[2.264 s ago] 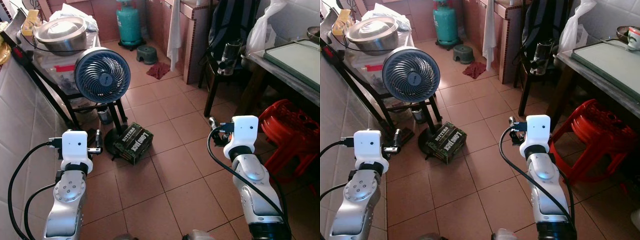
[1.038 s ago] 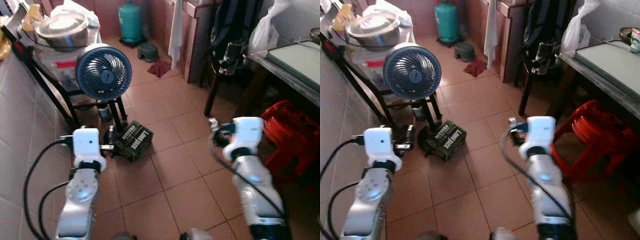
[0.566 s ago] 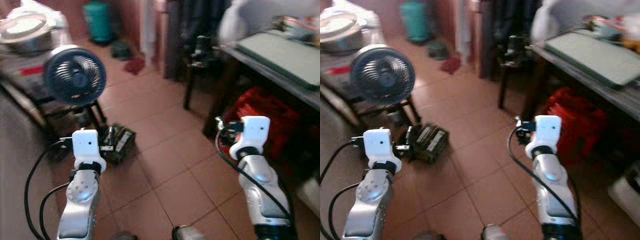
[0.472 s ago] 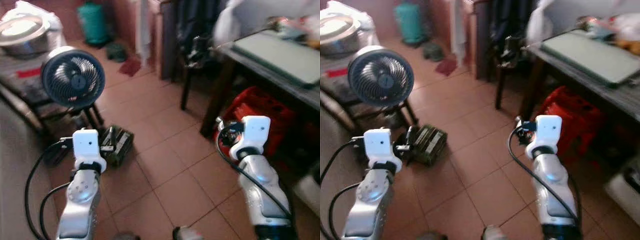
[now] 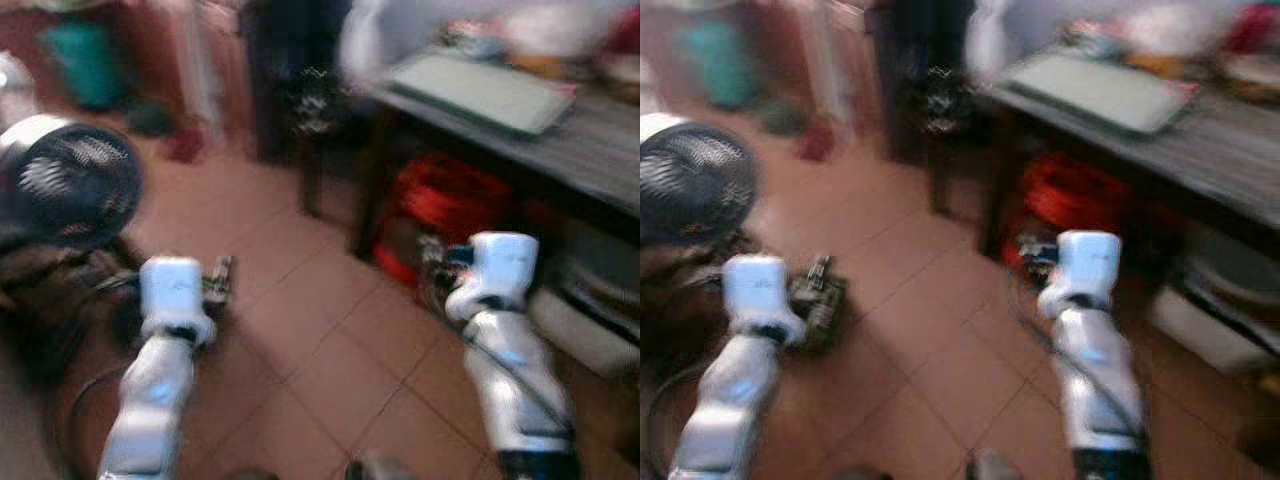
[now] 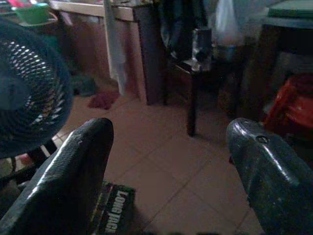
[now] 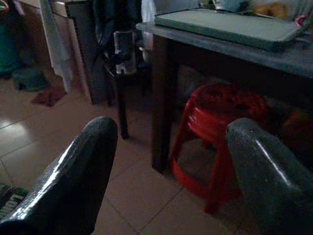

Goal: Setting the table

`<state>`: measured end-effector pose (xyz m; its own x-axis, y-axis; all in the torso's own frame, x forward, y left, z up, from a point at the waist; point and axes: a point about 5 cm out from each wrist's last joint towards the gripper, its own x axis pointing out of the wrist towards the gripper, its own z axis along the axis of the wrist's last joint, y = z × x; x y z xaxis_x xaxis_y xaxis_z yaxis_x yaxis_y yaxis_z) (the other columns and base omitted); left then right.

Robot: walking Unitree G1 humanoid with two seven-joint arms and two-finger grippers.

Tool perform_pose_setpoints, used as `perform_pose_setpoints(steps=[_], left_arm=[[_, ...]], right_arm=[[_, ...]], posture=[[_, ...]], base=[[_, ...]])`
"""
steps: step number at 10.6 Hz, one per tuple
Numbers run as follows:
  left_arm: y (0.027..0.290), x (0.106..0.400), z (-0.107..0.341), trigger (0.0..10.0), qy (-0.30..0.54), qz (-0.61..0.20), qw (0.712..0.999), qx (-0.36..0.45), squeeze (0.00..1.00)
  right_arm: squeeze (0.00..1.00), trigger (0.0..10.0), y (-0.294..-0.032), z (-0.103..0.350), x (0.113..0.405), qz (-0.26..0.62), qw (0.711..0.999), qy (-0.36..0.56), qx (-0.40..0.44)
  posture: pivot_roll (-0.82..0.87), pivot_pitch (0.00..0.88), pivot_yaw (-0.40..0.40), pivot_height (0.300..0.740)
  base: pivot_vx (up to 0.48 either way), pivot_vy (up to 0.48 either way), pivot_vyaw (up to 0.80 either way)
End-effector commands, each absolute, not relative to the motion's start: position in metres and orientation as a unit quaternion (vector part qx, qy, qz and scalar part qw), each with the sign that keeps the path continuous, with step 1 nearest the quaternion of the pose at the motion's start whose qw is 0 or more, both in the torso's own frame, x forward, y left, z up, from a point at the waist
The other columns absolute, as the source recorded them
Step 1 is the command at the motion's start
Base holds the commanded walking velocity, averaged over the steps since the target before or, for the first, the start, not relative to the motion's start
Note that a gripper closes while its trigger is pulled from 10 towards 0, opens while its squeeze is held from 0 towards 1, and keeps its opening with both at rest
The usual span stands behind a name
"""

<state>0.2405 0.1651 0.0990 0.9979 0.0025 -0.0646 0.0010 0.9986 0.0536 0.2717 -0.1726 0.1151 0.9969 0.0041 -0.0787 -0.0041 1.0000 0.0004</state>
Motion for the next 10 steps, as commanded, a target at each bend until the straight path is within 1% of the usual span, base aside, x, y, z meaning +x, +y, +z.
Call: perform_pose_setpoints(steps=[1, 3, 4, 9, 10], left_arm=[[0.1583, 0.2404, 0.1057, 10.0, 0.016, -0.019, 0.999, 0.022, 0.00], [0.1578, 0.2406, 0.1064, 10.0, 0.015, -0.023, 0.999, 0.024, 0.00], [0.1544, 0.2406, 0.1066, 10.0, 0.016, -0.040, 0.999, 0.016, 0.00], [0.1559, 0.2391, 0.1074, 10.0, 0.017, -0.040, 0.999, 0.010, 0.00], [0.1565, 0.2394, 0.1072, 10.0, 0.016, -0.039, 0.999, 0.012, 0.00]], right_arm=[[0.00, 10.0, -0.1785, 0.1187, 0.2715, -0.009, 0.999, 0.034, -0.006], [0.00, 10.0, -0.1791, 0.1183, 0.2715, -0.012, 0.999, 0.036, -0.009], [0.00, 10.0, -0.1777, 0.1192, 0.2731, -0.011, 0.999, 0.034, -0.008], [0.00, 10.0, -0.1750, 0.1204, 0.2747, -0.006, 0.999, 0.029, -0.020], [0.00, 10.0, -0.1746, 0.1223, 0.2749, -0.004, 1.000, 0.020, -0.023]], posture=[[-0.03, 0.017, 0.036, 0.740], [-0.03, 0.018, 0.039, 0.740], [-0.03, 0.020, 0.041, 0.740], [-0.02, 0.020, 0.040, 0.740], [-0.02, 0.019, 0.040, 0.740]], base=[[0.000, 0.000, -0.80], [0.000, 0.000, -0.79], [0.000, -0.405, -0.78], [0.000, -0.406, -0.78], [0.000, -0.405, 0.00]])
